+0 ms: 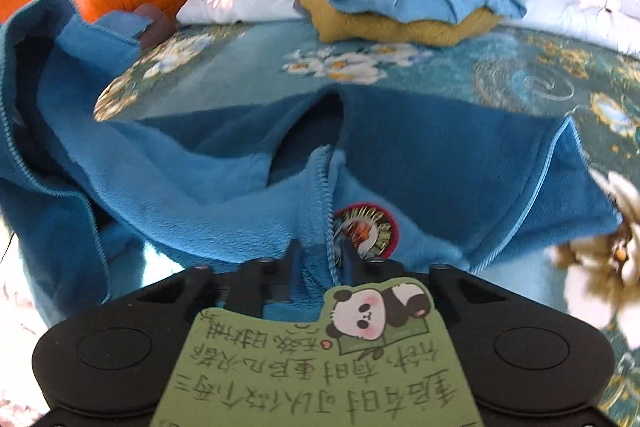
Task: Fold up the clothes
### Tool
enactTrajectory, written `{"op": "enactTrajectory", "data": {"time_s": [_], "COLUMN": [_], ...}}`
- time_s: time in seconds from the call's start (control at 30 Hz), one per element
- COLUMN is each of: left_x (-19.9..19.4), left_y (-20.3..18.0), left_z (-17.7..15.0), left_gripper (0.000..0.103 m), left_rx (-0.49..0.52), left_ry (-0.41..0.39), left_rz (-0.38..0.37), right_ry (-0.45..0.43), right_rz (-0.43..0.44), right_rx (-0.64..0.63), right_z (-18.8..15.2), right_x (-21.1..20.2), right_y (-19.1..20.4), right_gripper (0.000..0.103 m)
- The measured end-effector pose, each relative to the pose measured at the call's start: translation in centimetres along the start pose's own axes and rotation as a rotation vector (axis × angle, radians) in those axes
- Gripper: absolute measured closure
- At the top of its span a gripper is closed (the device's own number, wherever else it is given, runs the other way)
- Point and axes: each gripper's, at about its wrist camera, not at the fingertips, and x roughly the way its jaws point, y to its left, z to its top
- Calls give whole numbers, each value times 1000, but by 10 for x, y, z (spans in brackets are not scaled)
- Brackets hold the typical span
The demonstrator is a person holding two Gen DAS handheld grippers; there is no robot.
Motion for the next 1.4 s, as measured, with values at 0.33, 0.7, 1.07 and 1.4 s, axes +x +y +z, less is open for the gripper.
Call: {"op": "enactTrajectory", "data": {"time_s": [0.33,0.7,1.07,1.4], "left_x": [-5,-66,-116,29], "left_y": [-29,-104,-159,-87], "left_z": [22,67,90,64], "left_gripper": [99,99,99,99], "left_rx": [13,162,236,47], "left_ry": [-71,-264,-326,-89], "left_rz": [16,-143,-219,-87], "right_ry": [-300,-686,-882,-747], "right_rz": [-8,-47,-70,-192], "right_rx": [127,51,-2,43], "right_z": [36,75,67,101], "right_x": [-81,-236,-341,-272], "right_y": [2,31,46,-14], "right_gripper": [92,92,93,93]}}
